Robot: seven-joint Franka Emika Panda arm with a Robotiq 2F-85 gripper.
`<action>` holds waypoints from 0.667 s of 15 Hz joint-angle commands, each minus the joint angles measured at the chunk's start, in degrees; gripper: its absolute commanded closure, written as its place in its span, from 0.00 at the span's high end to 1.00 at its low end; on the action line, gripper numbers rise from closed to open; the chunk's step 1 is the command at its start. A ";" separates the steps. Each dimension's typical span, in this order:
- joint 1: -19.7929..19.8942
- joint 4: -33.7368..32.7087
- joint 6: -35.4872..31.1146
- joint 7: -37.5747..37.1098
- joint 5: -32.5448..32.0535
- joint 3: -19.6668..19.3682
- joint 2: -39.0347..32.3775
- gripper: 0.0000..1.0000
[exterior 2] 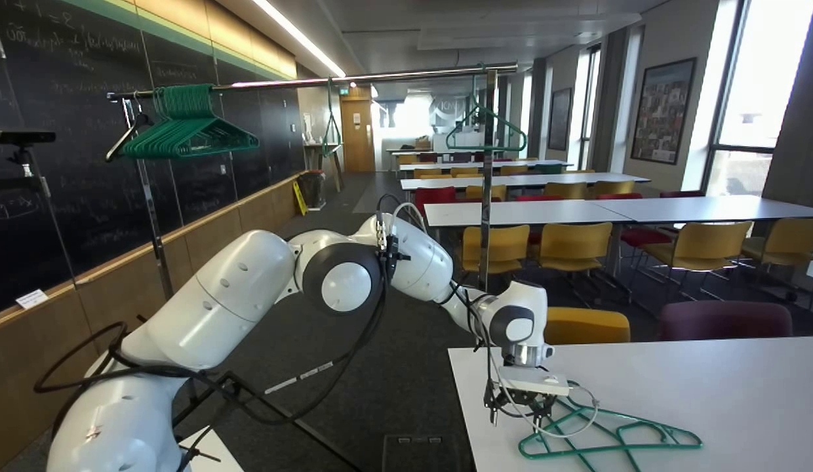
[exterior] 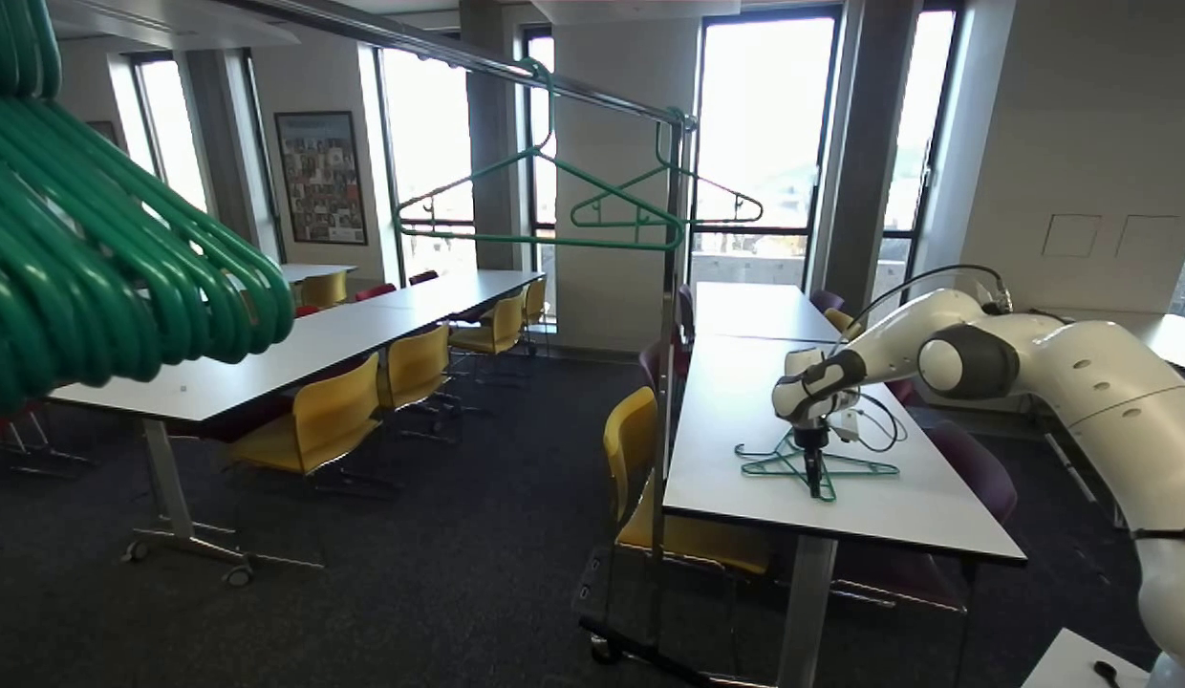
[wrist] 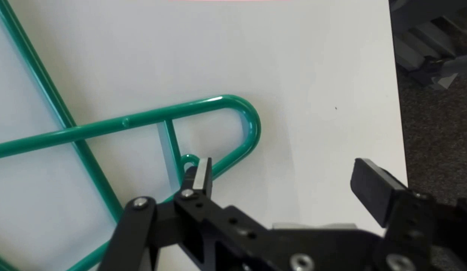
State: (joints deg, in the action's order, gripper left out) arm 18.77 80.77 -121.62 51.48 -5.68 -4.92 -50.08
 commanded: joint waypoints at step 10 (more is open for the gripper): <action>1.31 -2.37 0.58 0.70 -0.67 0.25 -2.88 1.00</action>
State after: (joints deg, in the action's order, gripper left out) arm 19.10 80.17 -121.62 51.48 -5.74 -5.01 -52.18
